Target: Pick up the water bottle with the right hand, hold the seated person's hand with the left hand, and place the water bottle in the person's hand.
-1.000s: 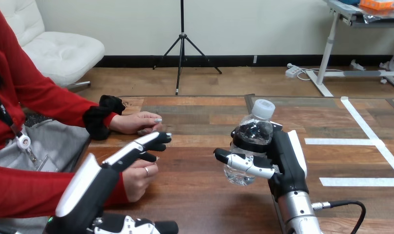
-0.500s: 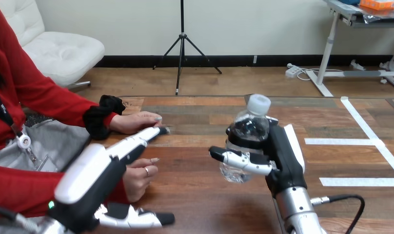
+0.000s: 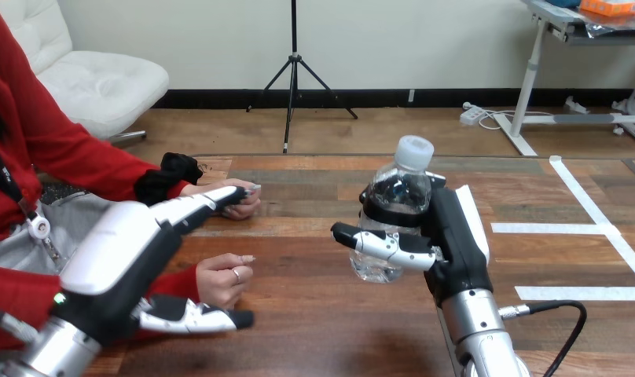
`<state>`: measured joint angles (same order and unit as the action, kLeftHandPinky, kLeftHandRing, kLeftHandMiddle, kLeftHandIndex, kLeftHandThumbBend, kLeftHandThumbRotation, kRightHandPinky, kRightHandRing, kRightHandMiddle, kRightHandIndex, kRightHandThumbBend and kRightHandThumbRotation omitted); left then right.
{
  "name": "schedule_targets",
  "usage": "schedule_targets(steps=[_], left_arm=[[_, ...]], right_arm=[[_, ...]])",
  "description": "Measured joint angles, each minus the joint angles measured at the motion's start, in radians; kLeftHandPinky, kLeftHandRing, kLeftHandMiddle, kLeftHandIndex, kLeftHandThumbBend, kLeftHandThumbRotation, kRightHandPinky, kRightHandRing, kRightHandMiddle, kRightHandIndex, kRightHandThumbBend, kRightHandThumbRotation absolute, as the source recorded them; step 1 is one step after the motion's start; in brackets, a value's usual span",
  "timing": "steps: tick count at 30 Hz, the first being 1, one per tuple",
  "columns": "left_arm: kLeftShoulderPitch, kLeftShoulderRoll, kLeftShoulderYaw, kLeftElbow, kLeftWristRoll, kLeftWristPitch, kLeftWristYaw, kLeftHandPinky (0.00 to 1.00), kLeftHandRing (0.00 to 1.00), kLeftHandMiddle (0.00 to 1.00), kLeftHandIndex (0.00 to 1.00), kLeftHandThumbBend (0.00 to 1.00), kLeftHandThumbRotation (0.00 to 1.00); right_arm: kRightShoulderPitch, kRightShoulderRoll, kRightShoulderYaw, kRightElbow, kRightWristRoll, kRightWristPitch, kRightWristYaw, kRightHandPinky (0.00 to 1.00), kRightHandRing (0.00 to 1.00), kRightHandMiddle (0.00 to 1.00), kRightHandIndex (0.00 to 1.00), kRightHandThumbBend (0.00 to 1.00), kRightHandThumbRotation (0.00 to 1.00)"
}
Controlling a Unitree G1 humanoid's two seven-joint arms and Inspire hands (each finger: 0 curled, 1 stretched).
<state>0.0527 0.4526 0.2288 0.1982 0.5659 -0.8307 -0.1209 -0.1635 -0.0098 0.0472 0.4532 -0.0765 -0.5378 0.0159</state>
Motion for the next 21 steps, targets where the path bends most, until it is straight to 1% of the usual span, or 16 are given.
schedule_targets(steps=[7, 15, 21], left_arm=[[-0.013, 0.053, -0.014, 0.000, 0.033, 0.051, 0.013, 0.65, 0.72, 0.77, 0.81, 1.00, 0.37], [-0.018, 0.102, -0.029, 0.000, 0.074, 0.091, 0.035, 0.64, 0.73, 0.78, 0.83, 1.00, 0.39], [-0.022, 0.141, -0.042, 0.002, 0.088, 0.127, 0.036, 0.65, 0.74, 0.80, 0.84, 1.00, 0.41]], right_arm=[[0.001, 0.003, 0.001, -0.015, 0.002, 0.008, 0.016, 0.24, 0.29, 0.35, 0.38, 0.86, 0.03], [0.001, 0.004, 0.002, -0.020, 0.003, 0.017, 0.022, 0.24, 0.29, 0.35, 0.38, 0.87, 0.05], [0.005, 0.003, 0.001, -0.028, 0.003, 0.026, 0.023, 0.24, 0.29, 0.35, 0.38, 0.86, 0.05]])
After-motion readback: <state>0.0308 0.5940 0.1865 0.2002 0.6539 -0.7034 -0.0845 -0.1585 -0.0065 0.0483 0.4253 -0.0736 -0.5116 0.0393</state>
